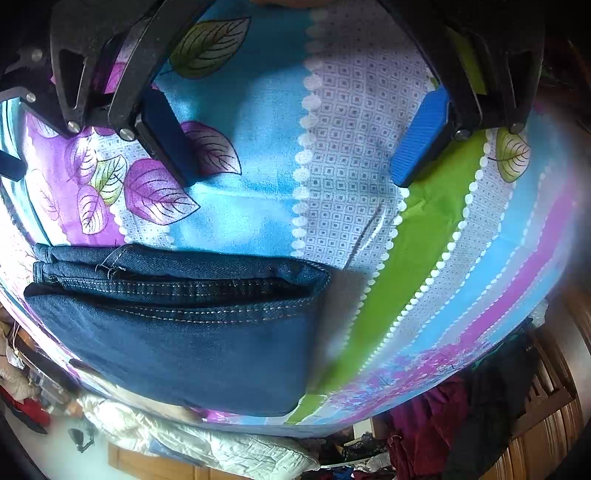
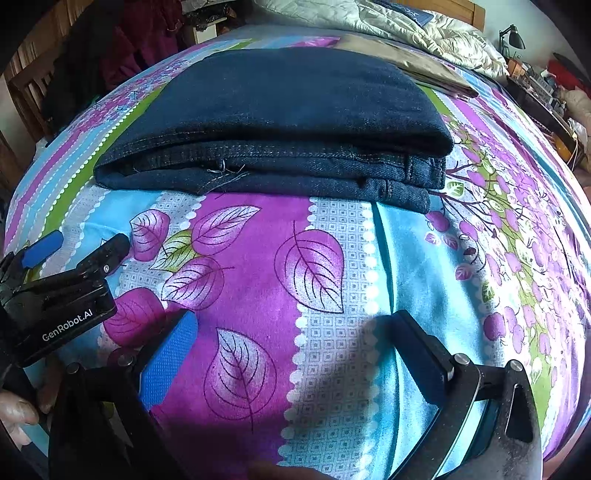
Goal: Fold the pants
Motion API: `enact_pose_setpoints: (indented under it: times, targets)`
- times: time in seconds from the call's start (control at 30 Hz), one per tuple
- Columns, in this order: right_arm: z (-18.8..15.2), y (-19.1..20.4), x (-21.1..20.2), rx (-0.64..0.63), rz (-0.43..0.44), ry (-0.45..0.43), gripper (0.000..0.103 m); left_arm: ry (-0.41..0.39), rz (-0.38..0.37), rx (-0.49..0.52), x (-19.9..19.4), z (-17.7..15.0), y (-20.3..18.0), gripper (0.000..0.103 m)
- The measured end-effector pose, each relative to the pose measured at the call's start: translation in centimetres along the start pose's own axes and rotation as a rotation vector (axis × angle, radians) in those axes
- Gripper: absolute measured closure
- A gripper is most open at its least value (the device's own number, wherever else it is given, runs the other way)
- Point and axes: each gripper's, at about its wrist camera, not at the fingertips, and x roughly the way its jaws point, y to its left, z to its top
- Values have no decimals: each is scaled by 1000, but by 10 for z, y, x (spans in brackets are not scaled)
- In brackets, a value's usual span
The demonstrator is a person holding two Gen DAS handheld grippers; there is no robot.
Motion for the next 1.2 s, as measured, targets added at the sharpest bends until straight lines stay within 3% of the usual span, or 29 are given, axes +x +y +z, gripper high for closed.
enact_pose_setpoints:
  times: [1.2]
  targets:
    - [-3,2,0,-10,-1,-7,0,52,-4,26,2,3,-1,0]
